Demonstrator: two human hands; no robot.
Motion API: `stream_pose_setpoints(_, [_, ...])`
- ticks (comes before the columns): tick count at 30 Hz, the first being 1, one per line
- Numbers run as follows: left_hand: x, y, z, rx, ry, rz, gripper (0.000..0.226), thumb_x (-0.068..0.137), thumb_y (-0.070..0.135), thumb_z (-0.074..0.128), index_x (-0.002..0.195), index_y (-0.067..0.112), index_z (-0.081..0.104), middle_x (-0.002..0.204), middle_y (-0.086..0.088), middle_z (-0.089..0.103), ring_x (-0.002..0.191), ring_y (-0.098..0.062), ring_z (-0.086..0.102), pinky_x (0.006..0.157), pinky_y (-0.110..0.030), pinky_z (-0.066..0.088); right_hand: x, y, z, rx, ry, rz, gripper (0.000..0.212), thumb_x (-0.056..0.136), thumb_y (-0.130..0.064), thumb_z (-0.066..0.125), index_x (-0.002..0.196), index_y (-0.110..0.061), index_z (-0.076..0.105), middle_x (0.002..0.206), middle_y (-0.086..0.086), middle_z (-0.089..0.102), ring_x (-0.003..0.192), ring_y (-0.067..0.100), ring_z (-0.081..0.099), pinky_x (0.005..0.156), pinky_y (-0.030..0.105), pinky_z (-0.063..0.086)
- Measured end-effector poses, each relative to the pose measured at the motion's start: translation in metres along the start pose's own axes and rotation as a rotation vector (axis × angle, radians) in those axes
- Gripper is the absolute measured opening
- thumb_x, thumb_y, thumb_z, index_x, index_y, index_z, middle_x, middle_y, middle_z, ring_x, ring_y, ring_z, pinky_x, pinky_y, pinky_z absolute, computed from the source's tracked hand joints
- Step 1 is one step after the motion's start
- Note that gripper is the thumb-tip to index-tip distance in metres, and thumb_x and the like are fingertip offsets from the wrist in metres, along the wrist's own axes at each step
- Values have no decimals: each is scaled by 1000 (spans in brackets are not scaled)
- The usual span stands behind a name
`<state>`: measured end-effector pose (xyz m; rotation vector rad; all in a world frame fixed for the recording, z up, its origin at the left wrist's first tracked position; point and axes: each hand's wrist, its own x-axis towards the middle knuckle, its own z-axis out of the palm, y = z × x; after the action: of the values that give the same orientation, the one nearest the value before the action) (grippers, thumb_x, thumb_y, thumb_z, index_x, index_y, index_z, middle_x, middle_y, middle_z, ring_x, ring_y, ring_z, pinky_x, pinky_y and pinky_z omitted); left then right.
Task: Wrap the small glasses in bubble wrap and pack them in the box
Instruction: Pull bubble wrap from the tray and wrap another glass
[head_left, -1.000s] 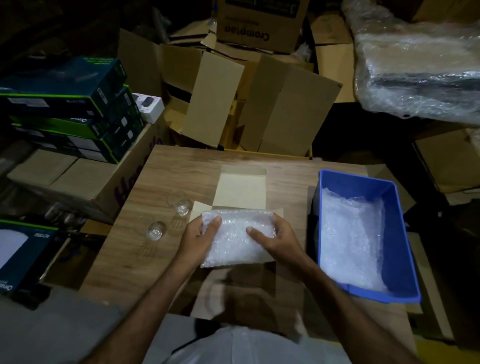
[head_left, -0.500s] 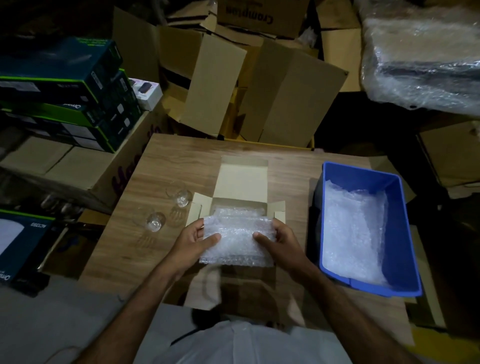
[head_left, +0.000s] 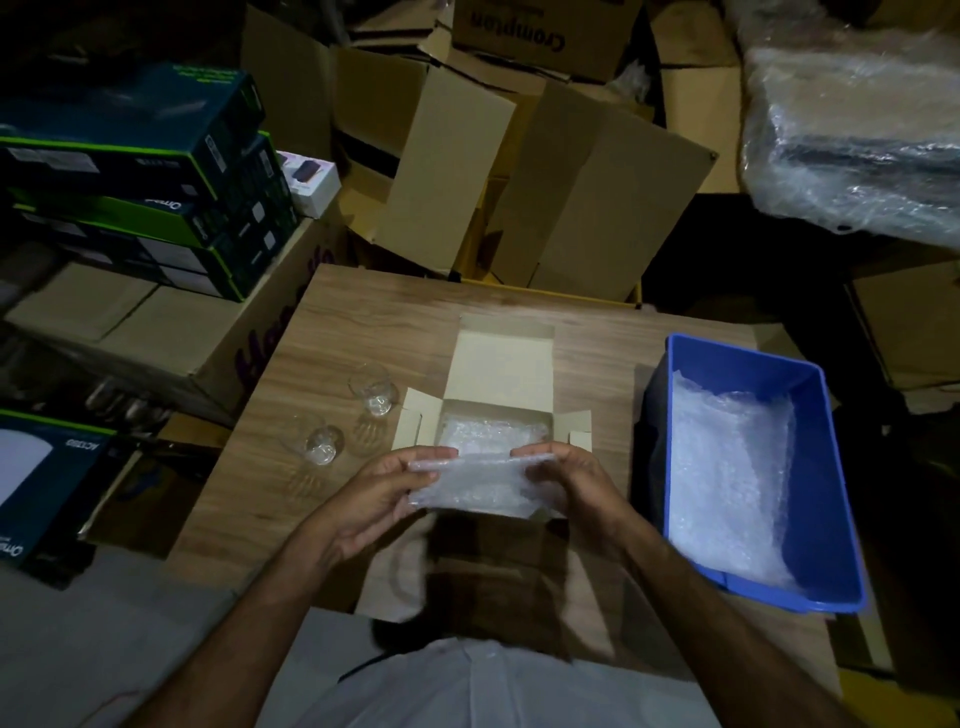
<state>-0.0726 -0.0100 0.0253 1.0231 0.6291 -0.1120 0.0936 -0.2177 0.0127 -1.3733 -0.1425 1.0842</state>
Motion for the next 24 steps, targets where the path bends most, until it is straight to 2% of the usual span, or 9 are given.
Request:
stream_pose_setpoints(2, [-2,6,-11,-8,-106,16,56,81,21,82,132,6,64,139,-12,62,128,-28,60,108,-38,49,-2,-8,7,67,-34,12,31,83,-18,72,107,3,72,123,18,69,113,36,67,98,50,56])
stream_pose_setpoints(4, [-3,12,-18,-19,-141,29,71,75,35,86,134,3,62,142,-11,61,133,-27,56,114,-43,43,-4,-16,15,36,-28,-11,29,79,-20,82,99,-2,74,117,13,73,105,28,72,87,42,61])
stream_pose_setpoints(7, [-2,18,-20,192,39,149,50,82,25,82,128,14,67,133,-4,67,130,-23,58,111,-50,45,5,-16,27,-197,90,-159,40,70,-9,90,104,-10,69,116,13,70,96,28,73,70,37,63])
stream_pose_setpoints(10, [-4,30,-22,400,86,171,68,81,4,82,139,28,55,120,-6,69,111,-12,69,89,-33,60,18,-13,36,-322,69,-275,60,71,-11,92,120,-27,60,117,9,69,99,28,72,77,43,63])
stream_pose_setpoints(12, [-5,39,-27,580,20,124,71,81,16,84,142,33,51,122,-3,68,112,-10,67,87,-25,58,25,-15,43,-418,32,-290,66,70,-20,93,125,-34,60,123,5,66,106,26,69,84,45,62])
stream_pose_setpoints(14, [-6,47,-31,660,-60,95,51,87,24,79,135,23,60,120,0,71,111,-11,68,85,-22,56,30,-18,53,-418,50,-284,65,67,-19,95,124,-29,64,124,-1,68,112,20,67,90,43,61])
stream_pose_setpoints(17, [-8,50,-33,546,-58,162,26,93,10,70,115,-2,65,107,-10,75,99,-18,72,80,-25,57,35,-25,75,-225,90,-176,61,63,-28,95,118,-19,71,115,2,75,110,21,70,97,44,58])
stream_pose_setpoints(20, [-13,43,-36,324,20,159,32,90,2,71,114,-13,56,112,-27,71,103,-35,70,82,-35,61,33,-23,94,-14,-43,-54,50,72,-15,84,119,-4,69,113,14,76,106,27,73,94,38,59])
stream_pose_setpoints(24, [-14,33,-45,348,122,190,36,86,19,79,109,0,58,102,-15,74,96,-27,72,82,-42,57,33,-12,113,-76,-37,-117,28,88,2,71,115,-4,69,112,17,75,102,28,73,83,30,62])
